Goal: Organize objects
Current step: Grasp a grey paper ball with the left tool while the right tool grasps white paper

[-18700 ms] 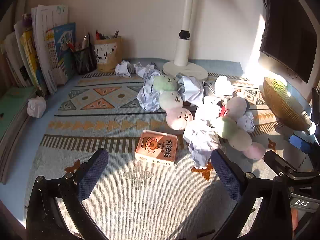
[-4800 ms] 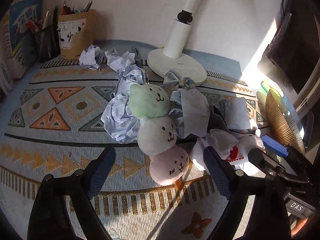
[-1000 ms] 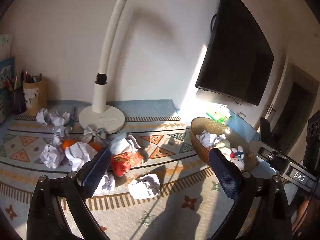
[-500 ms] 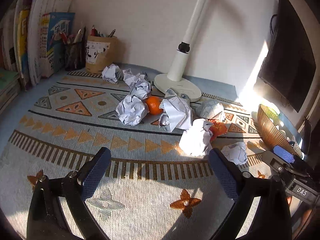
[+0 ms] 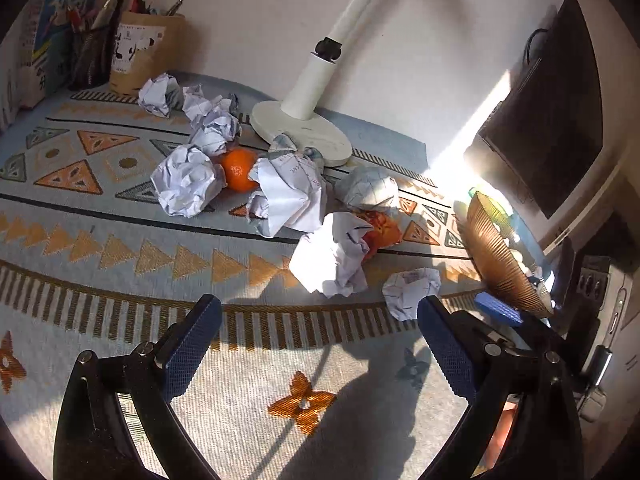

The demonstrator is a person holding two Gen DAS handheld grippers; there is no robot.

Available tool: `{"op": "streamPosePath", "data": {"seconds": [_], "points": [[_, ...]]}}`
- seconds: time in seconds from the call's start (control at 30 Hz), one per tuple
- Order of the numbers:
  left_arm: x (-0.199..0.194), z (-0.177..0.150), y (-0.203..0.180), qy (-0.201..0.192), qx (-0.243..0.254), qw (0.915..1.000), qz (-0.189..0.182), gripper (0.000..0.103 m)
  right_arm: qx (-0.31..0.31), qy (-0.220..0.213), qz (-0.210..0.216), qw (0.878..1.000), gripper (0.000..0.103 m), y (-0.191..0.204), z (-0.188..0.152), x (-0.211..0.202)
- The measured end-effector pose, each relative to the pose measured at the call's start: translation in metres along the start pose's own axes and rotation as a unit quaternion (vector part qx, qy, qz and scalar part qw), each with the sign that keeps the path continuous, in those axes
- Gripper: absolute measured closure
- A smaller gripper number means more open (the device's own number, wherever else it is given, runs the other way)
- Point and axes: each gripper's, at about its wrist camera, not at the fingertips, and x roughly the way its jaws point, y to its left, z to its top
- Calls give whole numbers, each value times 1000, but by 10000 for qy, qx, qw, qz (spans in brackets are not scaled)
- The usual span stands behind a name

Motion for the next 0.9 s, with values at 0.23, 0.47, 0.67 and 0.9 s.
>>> {"op": "streamPosePath", "data": {"seconds": [0.23, 0.47, 0.67, 0.9], "points": [[32, 21, -12, 192, -18, 9998, 52, 6, 21, 402, -79, 9992, 9, 0, 13, 27], [57, 23, -21, 248, 254, 9984, 439, 16, 51, 589, -37, 9982, 14, 0, 15, 43], [65, 19, -21, 340, 325, 9966, 674, 51, -106, 642, -35, 9979, 49, 7, 12, 47], [52, 18, -22, 196, 308, 9985, 402, 68, -256, 219, -120, 9994, 50, 14, 8, 24]]}}
